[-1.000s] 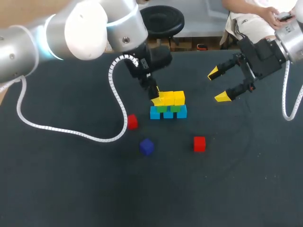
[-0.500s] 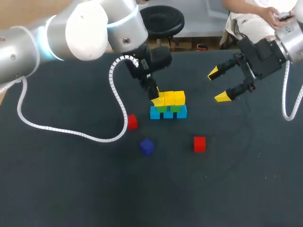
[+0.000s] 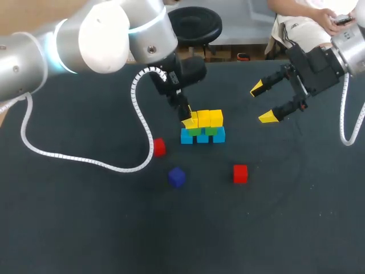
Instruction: Place the blue cubes, place green cubes on the blue cubes, place the yellow cubes on the green cubes, then place the red cubes on the yellow cubes, and place purple cube on the red cubes.
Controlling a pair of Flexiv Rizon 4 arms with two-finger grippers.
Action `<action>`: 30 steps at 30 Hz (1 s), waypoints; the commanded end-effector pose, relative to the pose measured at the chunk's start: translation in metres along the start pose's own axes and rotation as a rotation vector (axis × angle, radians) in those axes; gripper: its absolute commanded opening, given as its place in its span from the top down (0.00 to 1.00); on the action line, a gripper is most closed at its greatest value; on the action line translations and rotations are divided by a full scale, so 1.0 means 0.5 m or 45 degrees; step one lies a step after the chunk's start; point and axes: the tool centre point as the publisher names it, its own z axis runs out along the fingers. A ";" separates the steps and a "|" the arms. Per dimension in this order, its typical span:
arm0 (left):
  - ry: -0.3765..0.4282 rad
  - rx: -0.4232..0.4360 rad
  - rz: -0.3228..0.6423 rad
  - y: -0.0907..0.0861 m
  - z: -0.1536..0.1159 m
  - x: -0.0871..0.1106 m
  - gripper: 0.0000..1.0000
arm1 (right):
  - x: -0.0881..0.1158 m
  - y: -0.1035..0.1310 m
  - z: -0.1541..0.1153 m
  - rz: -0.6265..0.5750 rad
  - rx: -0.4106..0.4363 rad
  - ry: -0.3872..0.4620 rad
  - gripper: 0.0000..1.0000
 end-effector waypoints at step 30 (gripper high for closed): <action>-0.084 -0.018 -0.043 0.000 -0.025 0.002 0.00 | 0.000 0.000 0.000 -0.001 0.001 -0.002 0.00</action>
